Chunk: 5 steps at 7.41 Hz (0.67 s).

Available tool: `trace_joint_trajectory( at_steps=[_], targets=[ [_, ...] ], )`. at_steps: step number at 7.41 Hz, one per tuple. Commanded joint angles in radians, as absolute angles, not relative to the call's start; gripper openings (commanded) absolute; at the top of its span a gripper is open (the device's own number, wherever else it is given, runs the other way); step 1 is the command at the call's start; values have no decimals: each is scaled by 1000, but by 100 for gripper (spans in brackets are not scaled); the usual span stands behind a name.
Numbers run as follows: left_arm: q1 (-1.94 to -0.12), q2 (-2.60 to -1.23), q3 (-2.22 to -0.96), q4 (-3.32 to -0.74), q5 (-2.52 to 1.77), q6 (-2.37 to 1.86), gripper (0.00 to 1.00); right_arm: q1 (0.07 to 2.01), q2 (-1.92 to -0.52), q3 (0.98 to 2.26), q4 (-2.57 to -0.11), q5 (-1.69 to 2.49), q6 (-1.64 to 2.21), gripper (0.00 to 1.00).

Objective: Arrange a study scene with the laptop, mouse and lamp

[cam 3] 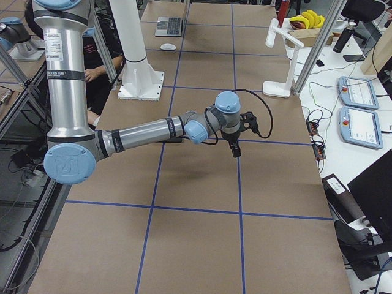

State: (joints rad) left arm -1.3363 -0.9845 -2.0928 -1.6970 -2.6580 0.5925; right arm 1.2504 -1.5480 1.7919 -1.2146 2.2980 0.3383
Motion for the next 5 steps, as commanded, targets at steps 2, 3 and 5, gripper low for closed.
trace_joint_trajectory(
  at_steps=[2,3,5],
  targets=[
    [-1269,-1023,-2100,-1701,-2575,715,100,1250,-1545,1787,-1213,2295,336,100],
    [-1250,-1054,-2099,-1701,-2566,732,100,1250,-1545,1787,-1213,2295,336,100],
    [-1168,-1068,-2100,-1703,-2547,732,100,1250,-1543,1787,-1213,2295,336,100]
  ],
)
